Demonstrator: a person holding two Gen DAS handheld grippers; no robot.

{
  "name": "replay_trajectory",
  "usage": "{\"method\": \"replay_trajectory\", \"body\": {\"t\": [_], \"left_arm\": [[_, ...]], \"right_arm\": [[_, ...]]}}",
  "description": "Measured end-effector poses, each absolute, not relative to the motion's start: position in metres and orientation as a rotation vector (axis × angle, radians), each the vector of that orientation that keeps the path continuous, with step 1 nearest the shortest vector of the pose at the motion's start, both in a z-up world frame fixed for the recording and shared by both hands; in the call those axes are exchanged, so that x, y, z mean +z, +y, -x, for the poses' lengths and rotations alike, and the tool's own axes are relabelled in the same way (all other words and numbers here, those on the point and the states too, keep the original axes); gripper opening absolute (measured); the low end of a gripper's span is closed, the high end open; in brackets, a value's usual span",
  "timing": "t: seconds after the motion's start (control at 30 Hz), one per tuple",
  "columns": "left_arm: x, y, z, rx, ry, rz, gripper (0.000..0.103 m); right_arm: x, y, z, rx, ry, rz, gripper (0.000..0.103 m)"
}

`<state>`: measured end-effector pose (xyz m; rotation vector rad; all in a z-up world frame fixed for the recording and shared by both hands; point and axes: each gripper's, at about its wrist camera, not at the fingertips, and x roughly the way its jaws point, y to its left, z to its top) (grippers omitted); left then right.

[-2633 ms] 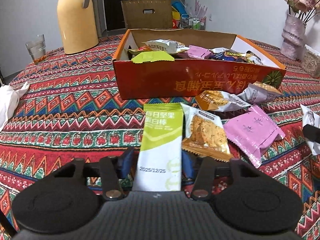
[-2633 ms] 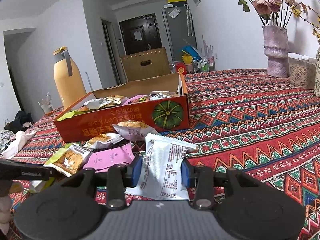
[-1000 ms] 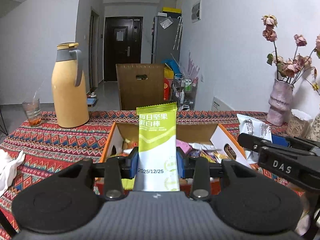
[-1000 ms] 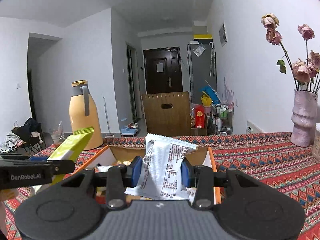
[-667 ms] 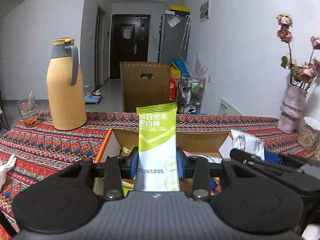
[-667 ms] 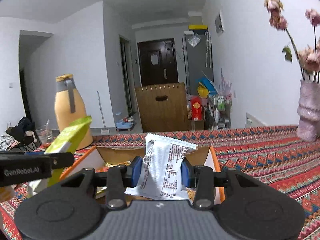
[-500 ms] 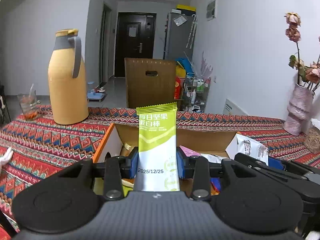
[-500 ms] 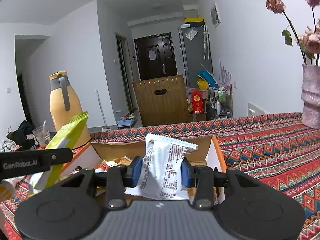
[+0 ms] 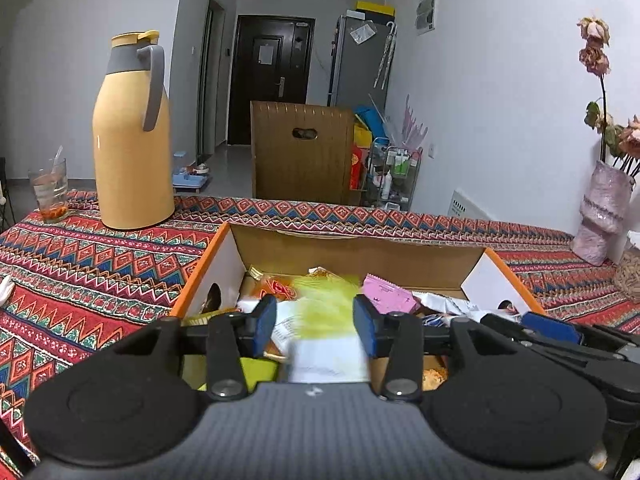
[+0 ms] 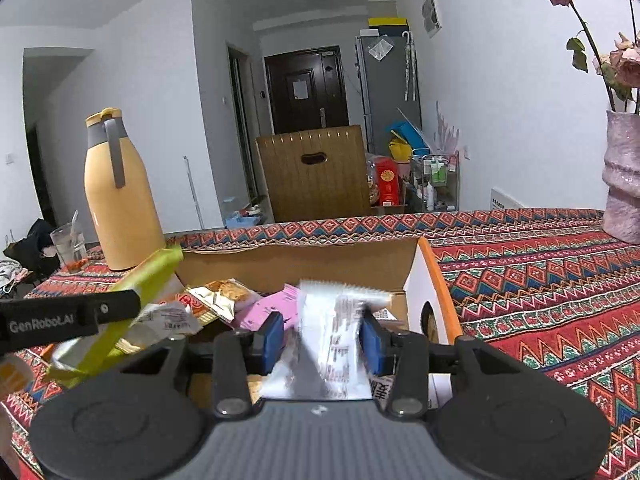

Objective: Organize snacks
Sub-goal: 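Carry both snacks over the box and open both tools to drop them, then move both open tools back toward the remaining snacks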

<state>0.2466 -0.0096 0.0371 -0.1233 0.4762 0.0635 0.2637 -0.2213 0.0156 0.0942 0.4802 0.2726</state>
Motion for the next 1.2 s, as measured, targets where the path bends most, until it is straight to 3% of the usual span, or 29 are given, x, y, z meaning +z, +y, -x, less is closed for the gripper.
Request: {"method": "replay_trajectory", "body": {"t": [0.13, 0.2, 0.27, 0.3, 1.2], "left_arm": [[0.040, -0.008, -0.243, 0.079, 0.457, 0.131, 0.072], [0.042, -0.008, -0.241, 0.098, 0.444, 0.130, 0.091], [0.043, -0.007, -0.240, 0.117, 0.435, 0.134, 0.103], [0.044, -0.007, -0.239, 0.126, 0.429, 0.137, 0.103], [0.080, -0.006, -0.210, 0.126, 0.393, 0.123, 0.103]], "right_arm": [[0.017, -0.226, -0.262, 0.266, 0.478, -0.105, 0.069], [0.017, -0.228, -0.259, 0.268, 0.476, -0.109, 0.081], [0.018, -0.228, -0.257, 0.269, 0.472, -0.112, 0.100], [0.018, -0.228, -0.257, 0.269, 0.472, -0.111, 0.103], [0.048, -0.227, -0.235, 0.255, 0.414, -0.083, 0.103]]}}
